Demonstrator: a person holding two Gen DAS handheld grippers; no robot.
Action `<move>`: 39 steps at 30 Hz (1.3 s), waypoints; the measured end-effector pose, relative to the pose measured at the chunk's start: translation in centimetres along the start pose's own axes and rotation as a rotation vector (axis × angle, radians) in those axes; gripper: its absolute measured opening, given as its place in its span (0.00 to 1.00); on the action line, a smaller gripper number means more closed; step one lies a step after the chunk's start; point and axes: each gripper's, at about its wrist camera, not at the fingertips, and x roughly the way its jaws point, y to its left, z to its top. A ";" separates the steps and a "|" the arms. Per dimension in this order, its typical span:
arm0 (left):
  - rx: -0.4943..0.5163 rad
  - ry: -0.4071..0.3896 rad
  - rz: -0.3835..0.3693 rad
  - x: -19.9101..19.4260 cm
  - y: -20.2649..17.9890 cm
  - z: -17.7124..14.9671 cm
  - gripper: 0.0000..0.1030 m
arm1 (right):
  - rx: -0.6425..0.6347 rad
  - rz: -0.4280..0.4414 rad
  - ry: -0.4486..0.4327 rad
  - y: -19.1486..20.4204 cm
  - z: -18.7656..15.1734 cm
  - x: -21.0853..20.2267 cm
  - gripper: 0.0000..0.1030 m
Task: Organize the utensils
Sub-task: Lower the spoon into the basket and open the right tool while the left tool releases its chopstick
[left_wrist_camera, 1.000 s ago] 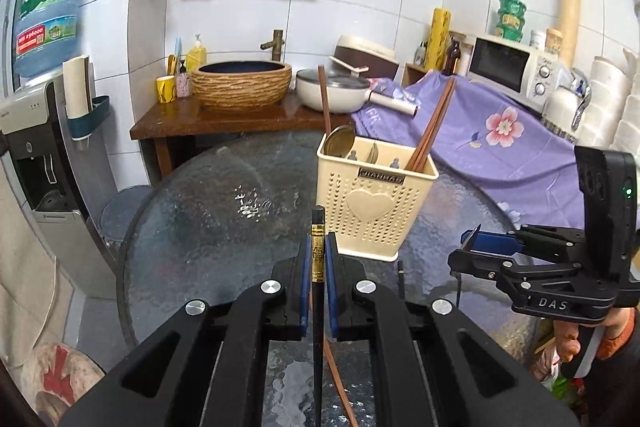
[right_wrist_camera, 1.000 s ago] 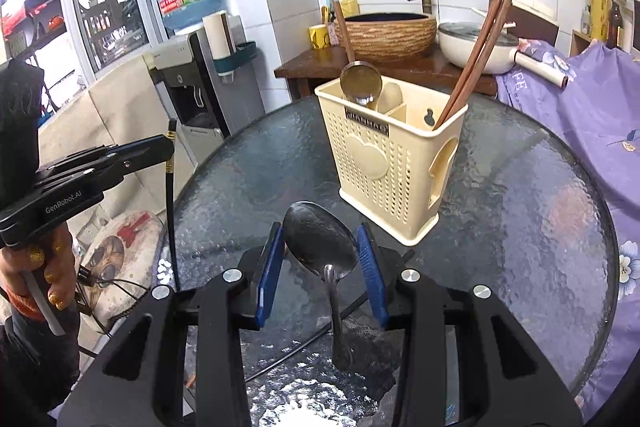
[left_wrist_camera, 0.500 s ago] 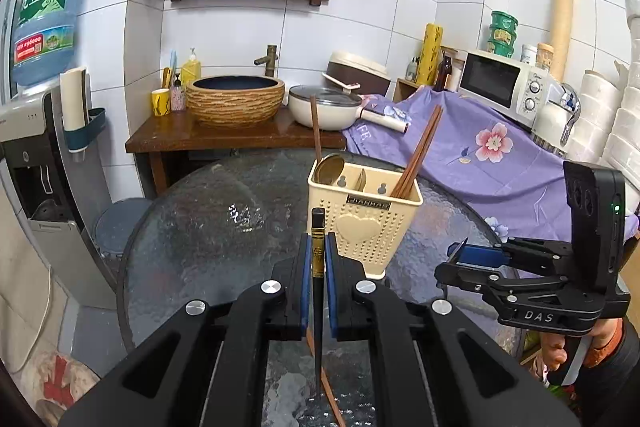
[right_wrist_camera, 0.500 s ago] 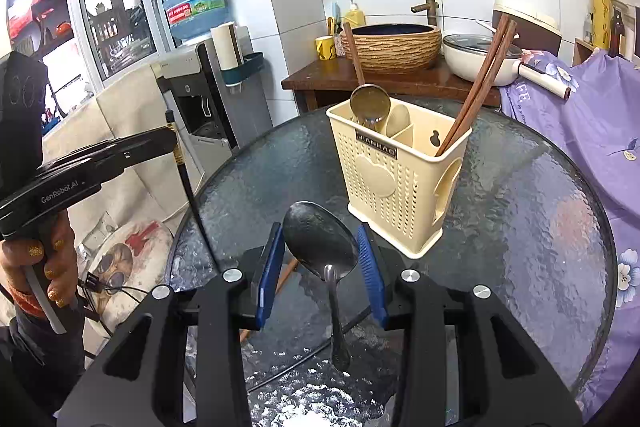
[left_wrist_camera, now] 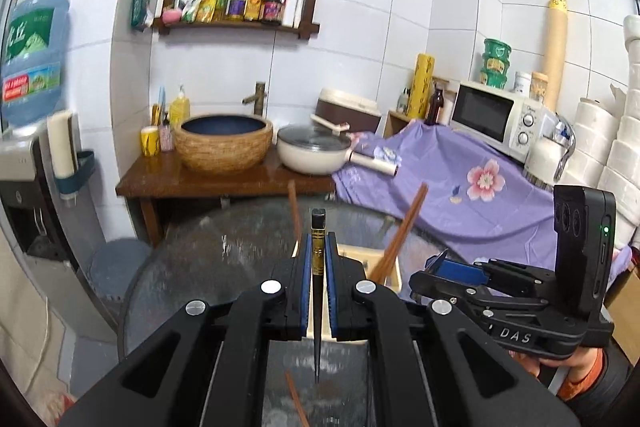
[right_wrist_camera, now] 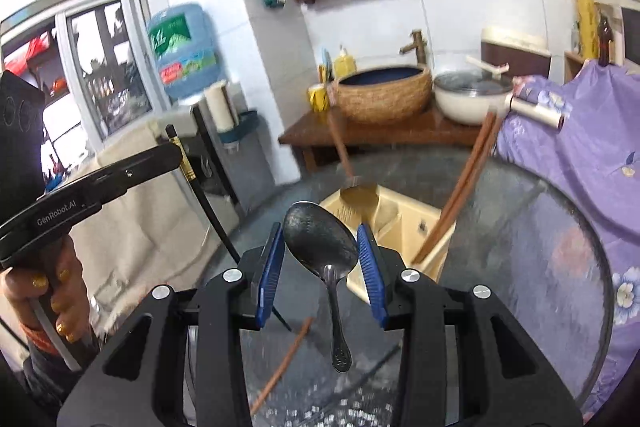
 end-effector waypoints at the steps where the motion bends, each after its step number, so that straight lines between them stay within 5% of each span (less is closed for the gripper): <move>1: 0.002 -0.009 0.006 0.1 -0.2 1.0 0.07 | -0.002 -0.006 -0.021 0.1 1.2 -0.1 0.37; 8: 0.025 -0.074 0.059 1.7 -2.0 6.6 0.07 | -0.003 -0.071 -0.136 -0.2 6.9 0.1 0.37; 15: 0.007 -0.117 0.087 5.1 -2.6 9.3 0.07 | -0.020 -0.144 -0.188 -1.2 8.3 1.9 0.37; 26: -0.019 0.009 0.104 12.4 -1.2 3.7 0.07 | 0.023 -0.180 -0.146 -4.8 2.2 7.1 0.37; 39: 0.009 0.112 0.107 15.4 -1.3 -1.5 0.06 | -0.019 -0.217 -0.083 -5.3 -3.0 10.2 0.37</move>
